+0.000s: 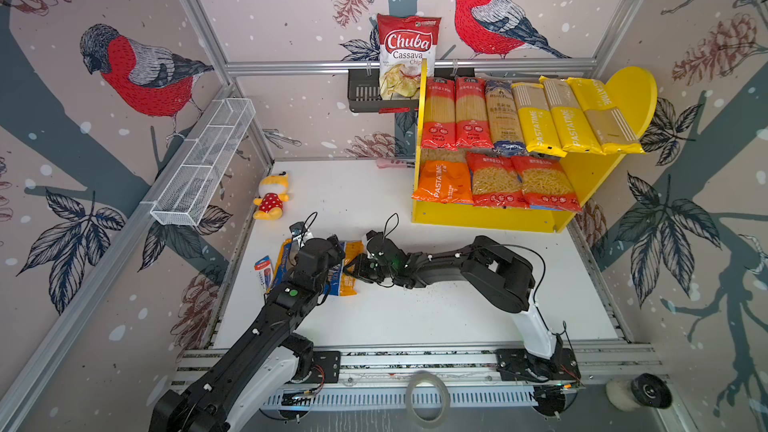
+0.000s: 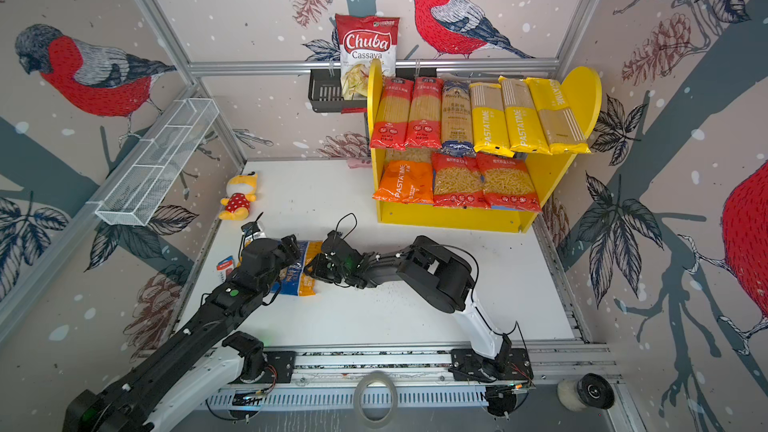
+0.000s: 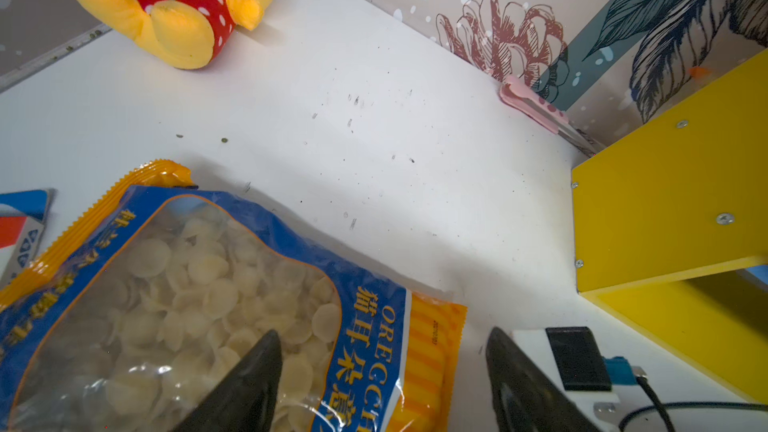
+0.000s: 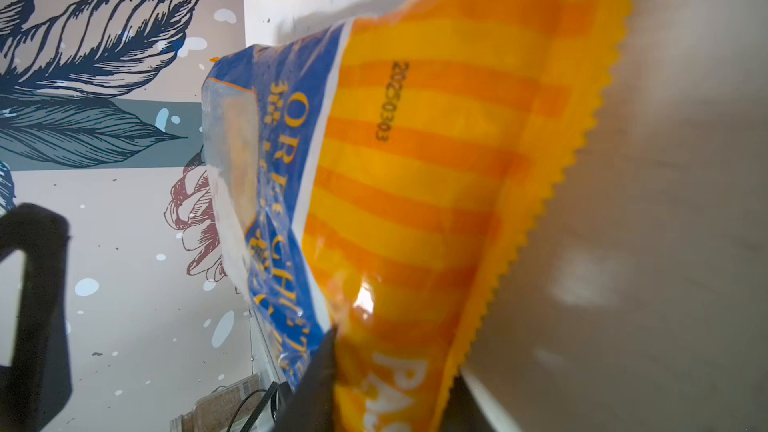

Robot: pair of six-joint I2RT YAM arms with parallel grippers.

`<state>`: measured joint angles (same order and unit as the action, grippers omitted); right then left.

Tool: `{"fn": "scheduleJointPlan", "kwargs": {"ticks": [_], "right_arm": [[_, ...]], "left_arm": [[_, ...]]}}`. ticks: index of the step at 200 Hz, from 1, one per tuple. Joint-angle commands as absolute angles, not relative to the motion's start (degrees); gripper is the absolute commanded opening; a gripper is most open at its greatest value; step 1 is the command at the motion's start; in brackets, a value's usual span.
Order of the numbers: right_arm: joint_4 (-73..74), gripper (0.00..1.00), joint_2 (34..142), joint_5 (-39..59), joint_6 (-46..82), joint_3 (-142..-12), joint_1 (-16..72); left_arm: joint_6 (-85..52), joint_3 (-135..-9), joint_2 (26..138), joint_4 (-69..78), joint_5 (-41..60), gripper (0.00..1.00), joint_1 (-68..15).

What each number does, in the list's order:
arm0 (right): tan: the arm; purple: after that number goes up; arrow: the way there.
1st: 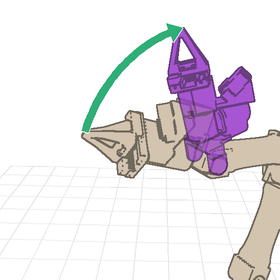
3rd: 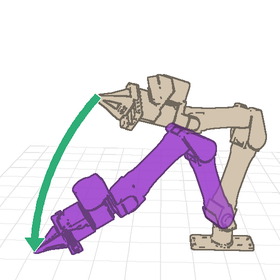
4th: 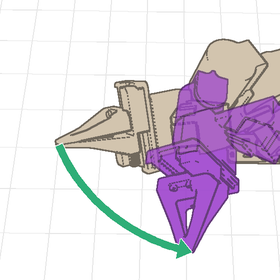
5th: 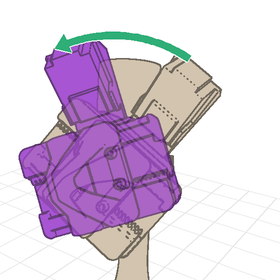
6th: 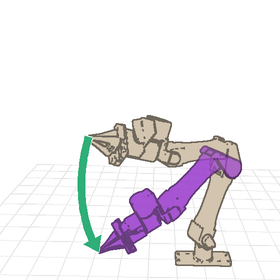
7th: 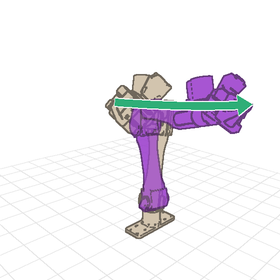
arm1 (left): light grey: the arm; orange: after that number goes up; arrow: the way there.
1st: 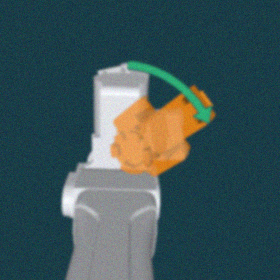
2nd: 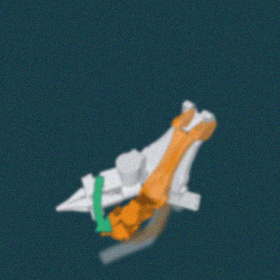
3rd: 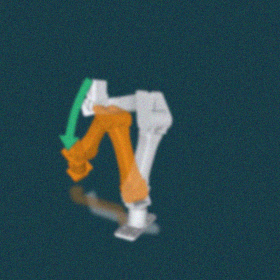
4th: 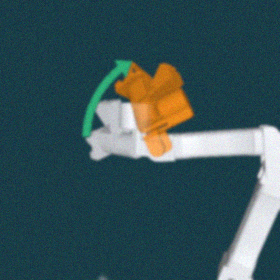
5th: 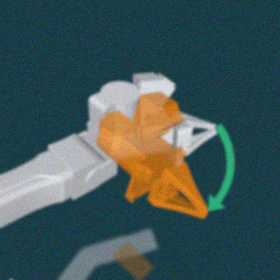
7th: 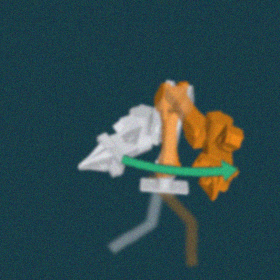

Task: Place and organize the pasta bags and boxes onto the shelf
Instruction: 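Grasp the orecchiette bag with the right gripper and drag it away from the left gripper, then grasp the orecchiette bag's ends with the left and right grippers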

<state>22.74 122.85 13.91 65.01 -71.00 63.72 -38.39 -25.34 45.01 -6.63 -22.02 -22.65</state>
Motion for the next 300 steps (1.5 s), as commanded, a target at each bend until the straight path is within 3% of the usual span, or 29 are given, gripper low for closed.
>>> {"fn": "scheduleJointPlan", "kwargs": {"ticks": [1, 52, 90, 122, 141, 156, 174, 207, 231, 270, 300], "right_arm": [[17.5, 0.19, 120.1, 10.8, 59.8, -70.2, 63.4], [11.9, 0.08, 109.8, 10.3, 51.5, -63.1, 59.7], [-6.6, 0.07, 96.9, 7.4, 34.8, -56.9, 56.7], [-24.4, 0.1, 88.6, -7.0, 23.5, -54.4, 55.2], [-27.7, 0.21, 85.1, -16.9, 21.2, -53.3, 53.9], [-28.9, 0.3, 83.6, -22.6, 23.3, -53.2, 51.4], [-28.3, 0.44, 81.2, -23.0, 28.0, -52.8, 48.6], [-22.2, 0.56, 74.5, -14.1, 38.1, -46.7, 48.3], [-12.8, 0.65, 69.1, -2.1, 49.9, -38.4, 49.0], [1.7, 0.71, 63.9, 4.0, 66.3, -25.8, 52.0], [8.0, 0.7, 63.8, 5.1, 70.2, -21.3, 51.3]], "left_arm": [[-36.0, -26.9, 44.7, -6.3, -20.8, 0.77, -22.6], [-32.1, -30.6, 45.9, -5.0, -13.8, 0.77, -22.7], [-29.9, -32.0, 50.6, -2.6, -4.1, 0.76, -22.8], [-29.0, -32.0, 57.3, 1.7, -0.1, 0.76, -26.3], [-28.8, -32.7, 61.3, 3.3, -2.4, 0.76, -30.7], [-30.1, -32.5, 62.7, 5.3, -2.1, 0.76, -31.9], [-30.9, -31.9, 62.6, 5.6, -2.1, 0.77, -31.9], [-30.9, -29.4, 60.3, 3.7, -3.5, 0.82, -31.8], [-34.1, -26.2, 61.0, 6.8, 1.0, 0.87, -29.7], [-37.1, -23.2, 63.9, 11.9, 8.5, 0.79, -28.1], [-37.6, -22.0, 66.3, 13.7, 9.6, 0.75, -31.2]]}}
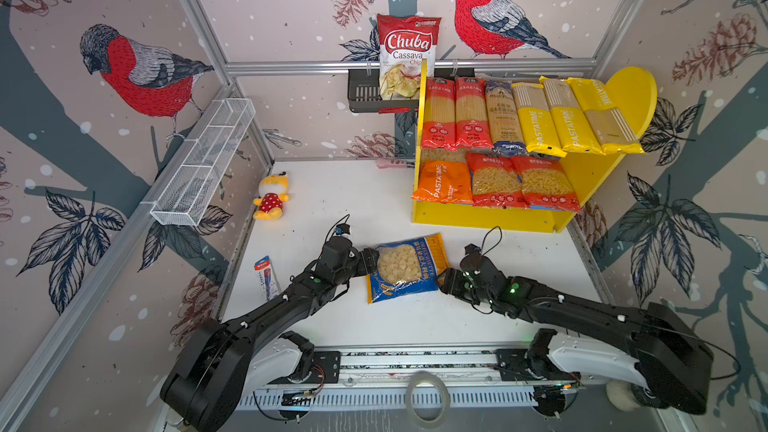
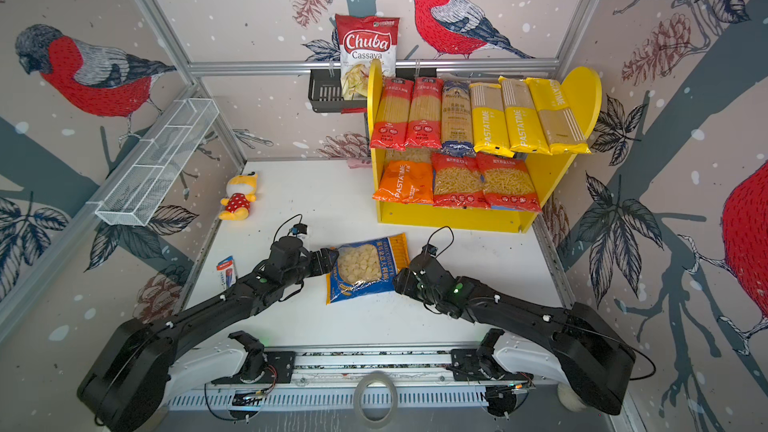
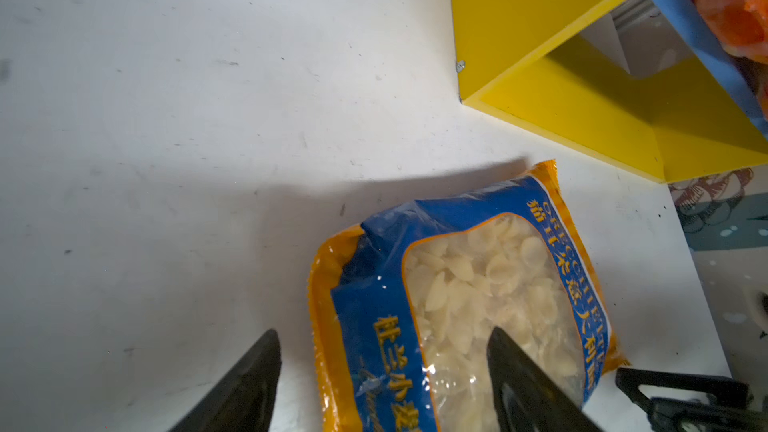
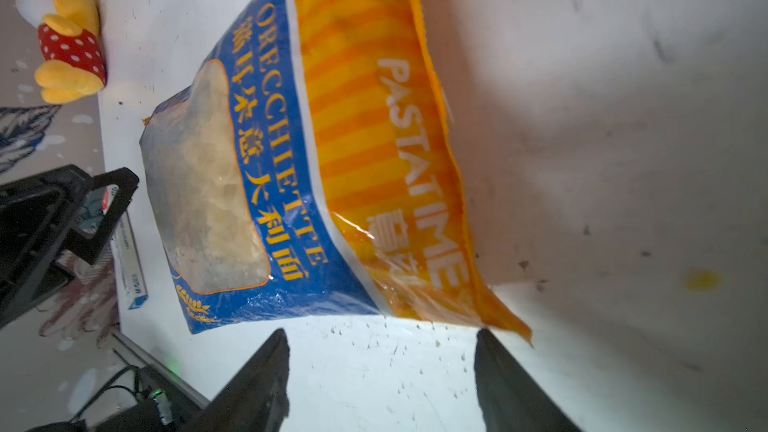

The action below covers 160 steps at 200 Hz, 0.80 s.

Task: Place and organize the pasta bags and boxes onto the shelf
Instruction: 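Grasp the orecchiette bag's ends with the left and right grippers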

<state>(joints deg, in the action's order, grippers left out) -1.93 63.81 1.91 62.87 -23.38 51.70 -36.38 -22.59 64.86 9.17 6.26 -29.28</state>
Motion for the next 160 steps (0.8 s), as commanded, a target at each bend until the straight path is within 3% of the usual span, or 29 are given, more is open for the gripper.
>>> {"fn": "scheduleJointPlan", "kwargs": {"ticks": [1, 38, 106, 138, 160], "right_arm": [[8.1, 0.7, 63.8, 5.1, 70.2, -21.2, 51.3], [7.6, 0.69, 64.9, 7.4, 67.0, -21.3, 45.3], [-1.8, 0.69, 62.1, 11.2, 51.9, -26.4, 23.2], [-4.5, 0.71, 58.9, 9.8, 51.9, -25.5, 23.0], [-1.9, 0.75, 56.9, 9.3, 57.5, -22.0, 27.7]], "left_arm": [[-37.6, -22.0, 66.4, 13.8, 9.6, 0.74, -31.4], [-37.9, -21.8, 69.8, 13.8, 11.2, 0.69, -37.3], [-39.5, -32.2, 78.0, 18.9, 12.5, 0.69, -55.8], [-35.9, -35.4, 73.6, 11.0, 8.3, 0.71, -55.9], [-31.7, -36.5, 70.2, 4.8, 5.1, 0.73, -52.2]]}}
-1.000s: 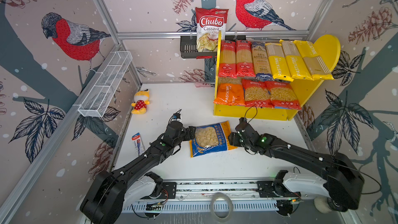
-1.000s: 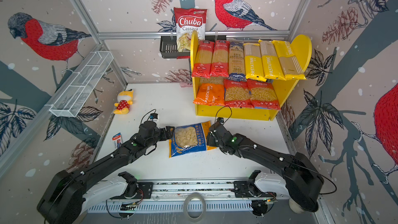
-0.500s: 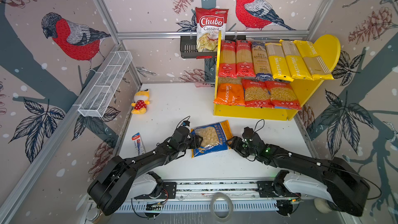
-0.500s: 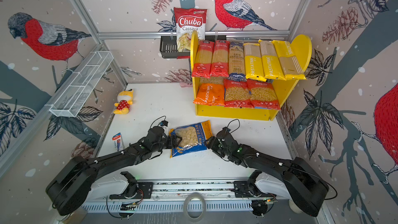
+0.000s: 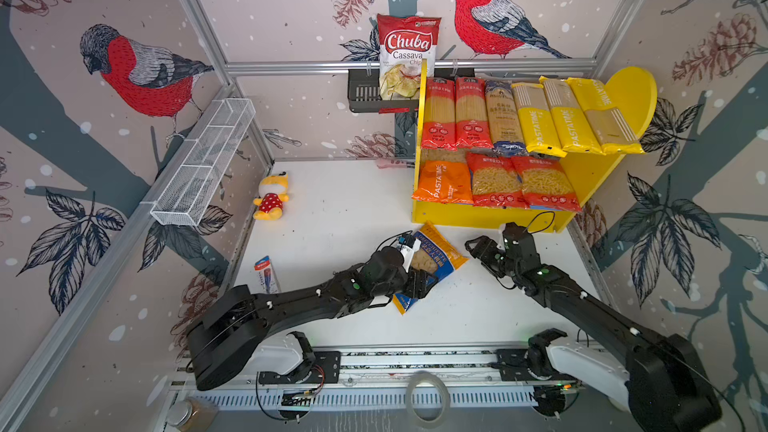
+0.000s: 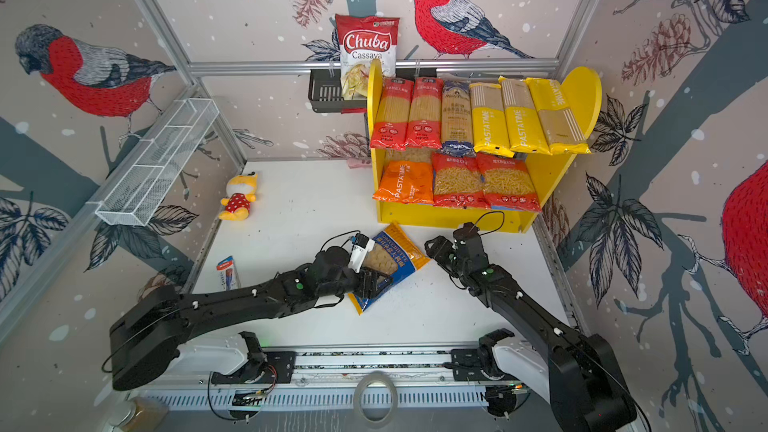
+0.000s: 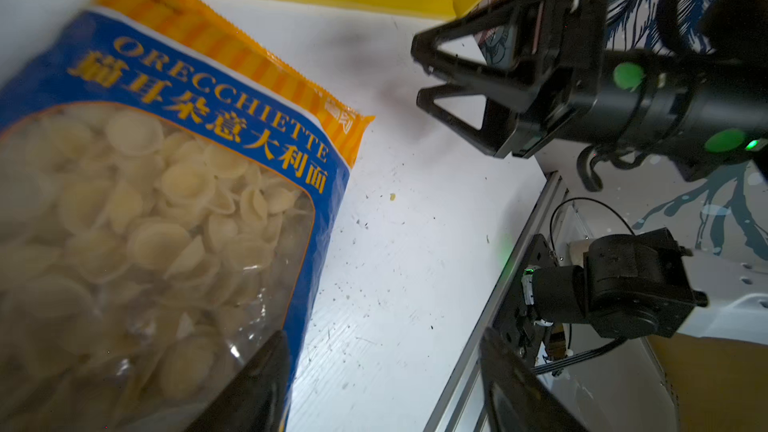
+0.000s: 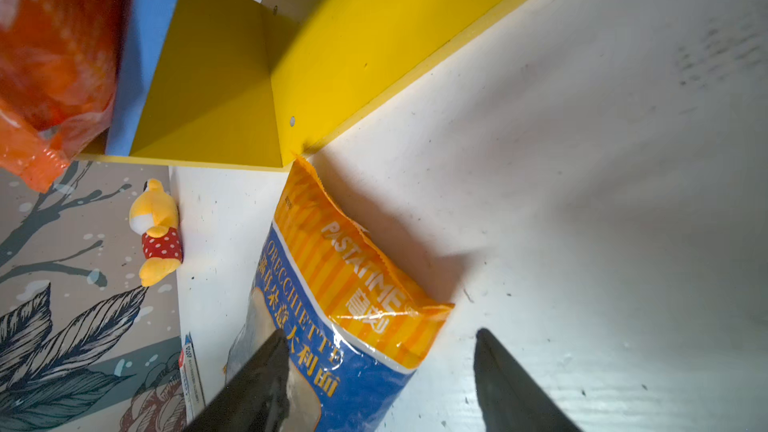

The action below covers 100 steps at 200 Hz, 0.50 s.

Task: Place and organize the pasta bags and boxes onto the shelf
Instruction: 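Grasp the orecchiette bag's ends with the left and right grippers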

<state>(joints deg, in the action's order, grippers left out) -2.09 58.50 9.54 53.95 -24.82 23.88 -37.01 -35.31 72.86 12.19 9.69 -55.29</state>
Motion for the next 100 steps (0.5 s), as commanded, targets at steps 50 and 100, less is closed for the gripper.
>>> {"fn": "scheduleJointPlan", "kwargs": {"ticks": [50, 100], "right_arm": [[5.5, 0.81, 57.6, 2.5, 69.7, -18.4, 42.8], [12.2, 0.82, 65.0, 3.8, 70.4, -19.7, 45.7]], "left_arm": [[-28.4, -32.7, 71.8, 6.5, 5.1, 0.79, -36.5], [-27.4, -35.9, 82.9, 9.4, 12.4, 0.82, -32.8]]}}
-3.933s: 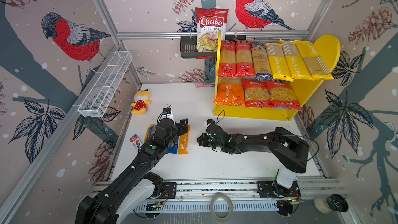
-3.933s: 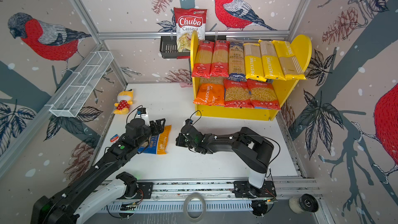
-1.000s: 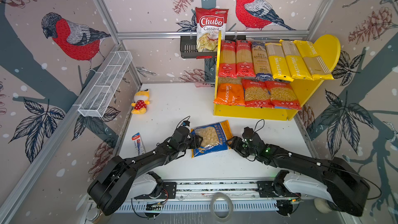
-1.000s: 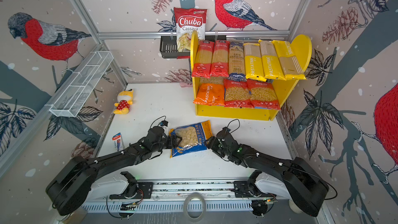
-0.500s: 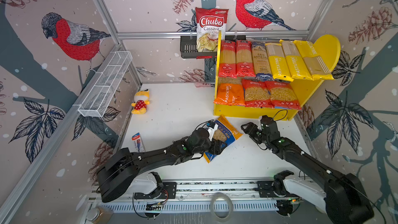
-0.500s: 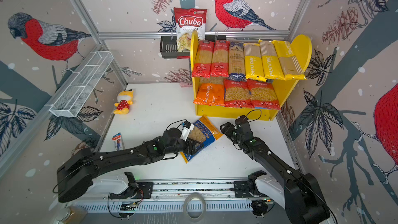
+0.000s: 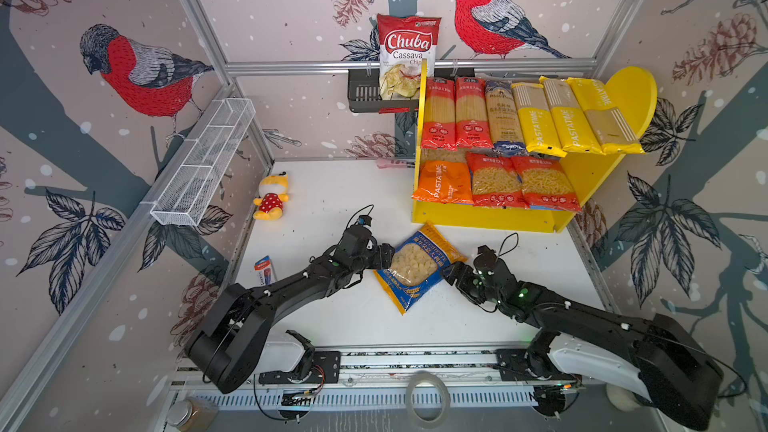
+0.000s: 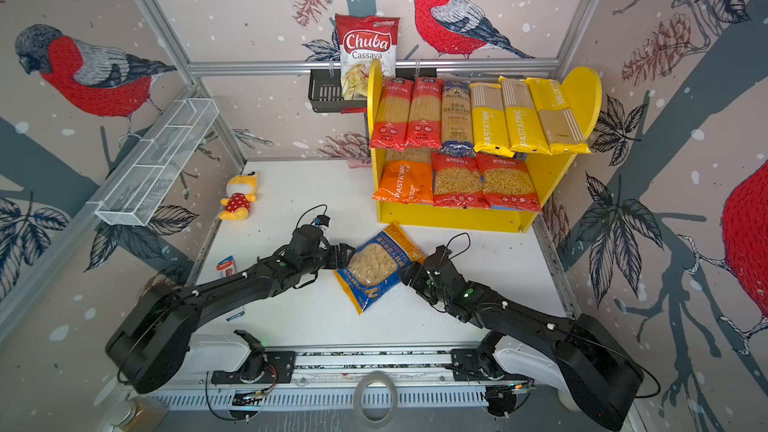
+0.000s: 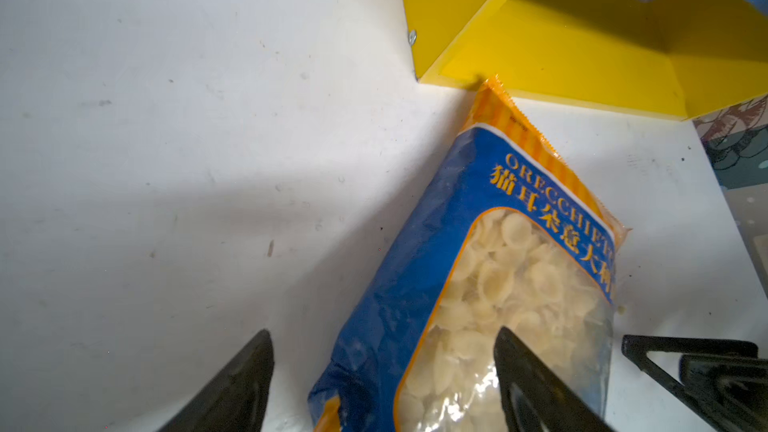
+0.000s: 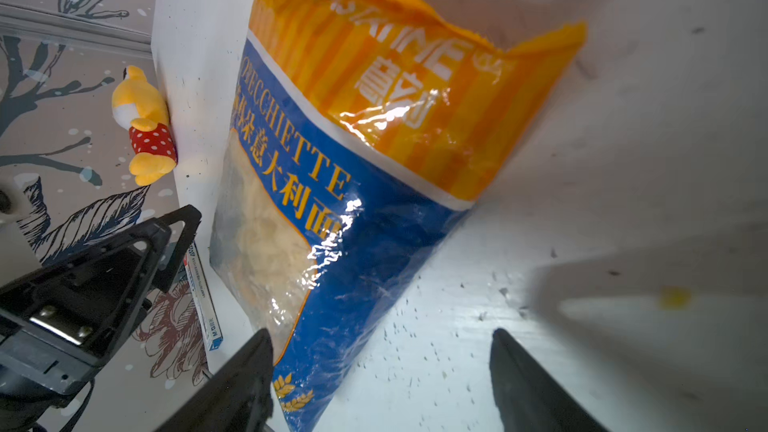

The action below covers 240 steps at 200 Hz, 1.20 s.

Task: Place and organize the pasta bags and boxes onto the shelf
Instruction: 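Grasp the orecchiette bag's ends with the left and right grippers, then lift the orecchiette bag upright with both grippers toward the shelf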

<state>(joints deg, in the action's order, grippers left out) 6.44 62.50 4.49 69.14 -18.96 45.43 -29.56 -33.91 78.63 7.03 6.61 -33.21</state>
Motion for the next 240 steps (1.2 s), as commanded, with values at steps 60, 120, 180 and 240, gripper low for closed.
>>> {"fn": "scheduleJointPlan", "kwargs": {"ticks": [60, 120, 180, 240], "right_arm": [[10.8, 0.81, 64.0, 6.2, 66.3, -19.0, 37.5], [-3.5, 0.81, 55.3, 10.1, 51.2, -19.3, 19.4], [-11.1, 0.82, 45.0, 15.3, 41.8, -15.9, 12.2], [-4.6, 0.8, 45.4, 19.5, 43.7, -12.0, 12.5]], "left_arm": [[-33.2, -36.7, 88.9, 14.9, 17.0, 0.77, -42.9], [-37.4, -41.3, 90.3, 15.9, 15.2, 0.76, -52.7], [-35.7, -42.2, 91.2, 15.7, 19.3, 0.75, -46.9], [-39.8, -44.4, 100.2, 22.7, 21.2, 0.72, -46.9]]}}
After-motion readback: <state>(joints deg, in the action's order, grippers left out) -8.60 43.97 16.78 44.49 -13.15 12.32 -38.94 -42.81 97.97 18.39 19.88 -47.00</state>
